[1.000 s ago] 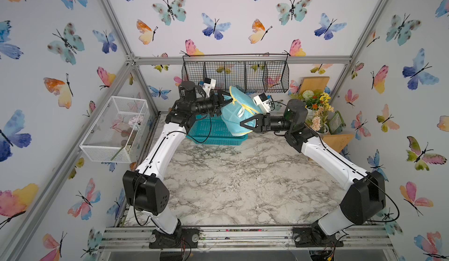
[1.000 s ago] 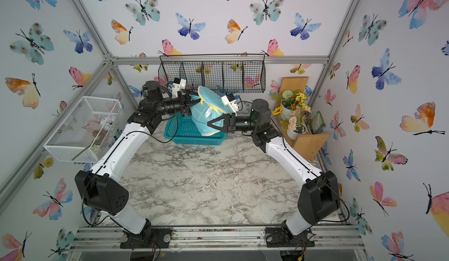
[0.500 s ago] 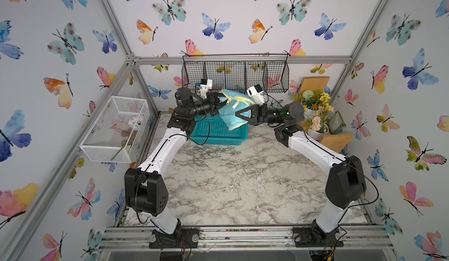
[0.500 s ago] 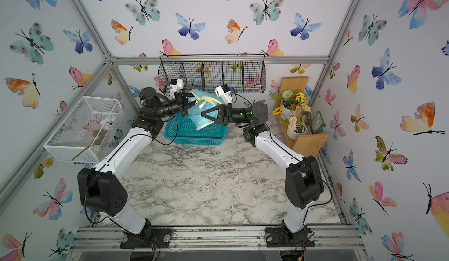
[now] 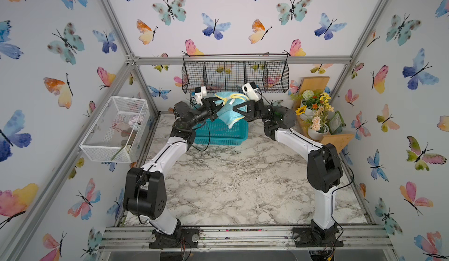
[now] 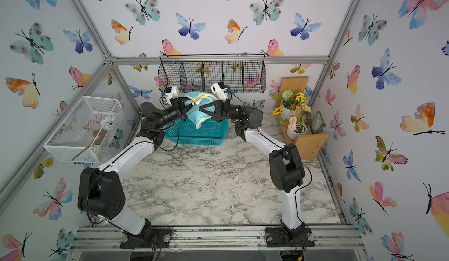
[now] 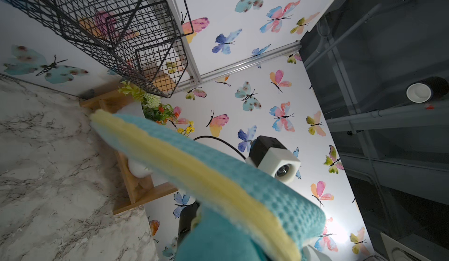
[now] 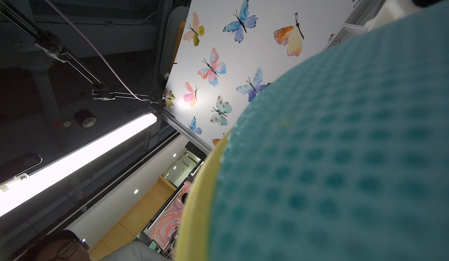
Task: Turn the laundry bag inside out
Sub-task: Turn over the laundry bag.
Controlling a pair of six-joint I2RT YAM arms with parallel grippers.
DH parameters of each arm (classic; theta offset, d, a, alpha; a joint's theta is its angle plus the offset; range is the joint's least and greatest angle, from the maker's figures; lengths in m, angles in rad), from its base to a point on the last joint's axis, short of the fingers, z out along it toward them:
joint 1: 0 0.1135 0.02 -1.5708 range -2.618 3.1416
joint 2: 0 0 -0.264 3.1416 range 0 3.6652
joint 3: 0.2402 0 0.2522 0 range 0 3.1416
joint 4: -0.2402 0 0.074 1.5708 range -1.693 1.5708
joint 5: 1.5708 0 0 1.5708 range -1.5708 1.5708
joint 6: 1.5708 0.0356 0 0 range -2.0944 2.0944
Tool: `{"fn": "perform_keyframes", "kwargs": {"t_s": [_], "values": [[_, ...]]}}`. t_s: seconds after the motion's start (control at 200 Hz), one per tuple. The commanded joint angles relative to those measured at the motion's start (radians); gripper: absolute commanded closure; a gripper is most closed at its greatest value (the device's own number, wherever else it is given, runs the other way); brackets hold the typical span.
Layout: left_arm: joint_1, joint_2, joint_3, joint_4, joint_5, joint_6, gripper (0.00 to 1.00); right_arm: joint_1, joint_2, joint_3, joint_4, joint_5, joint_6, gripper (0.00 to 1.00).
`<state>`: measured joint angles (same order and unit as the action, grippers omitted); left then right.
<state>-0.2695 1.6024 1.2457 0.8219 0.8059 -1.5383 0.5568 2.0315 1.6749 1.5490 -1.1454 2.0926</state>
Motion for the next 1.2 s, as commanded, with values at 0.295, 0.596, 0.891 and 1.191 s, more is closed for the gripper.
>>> {"fn": "perform_keyframes", "kwargs": {"t_s": [0.295,0.596,0.891,1.191], "values": [[-0.035,-0.103,-0.05,0.308,0.102,-0.22,1.0,-0.036,-0.042,-0.143,0.21,0.223,0.085,0.33],[0.025,-0.155,0.036,-0.183,0.067,0.106,1.0,-0.104,-0.27,-0.373,-0.308,0.03,-0.234,0.19],[0.031,-0.147,0.246,-0.77,-0.118,0.508,1.0,-0.166,-0.433,-0.234,-1.34,0.069,-0.874,0.16],[-0.034,-0.118,0.325,-0.926,-0.312,0.645,1.0,-0.129,-0.355,-0.025,-1.786,0.247,-1.054,0.32]]}}
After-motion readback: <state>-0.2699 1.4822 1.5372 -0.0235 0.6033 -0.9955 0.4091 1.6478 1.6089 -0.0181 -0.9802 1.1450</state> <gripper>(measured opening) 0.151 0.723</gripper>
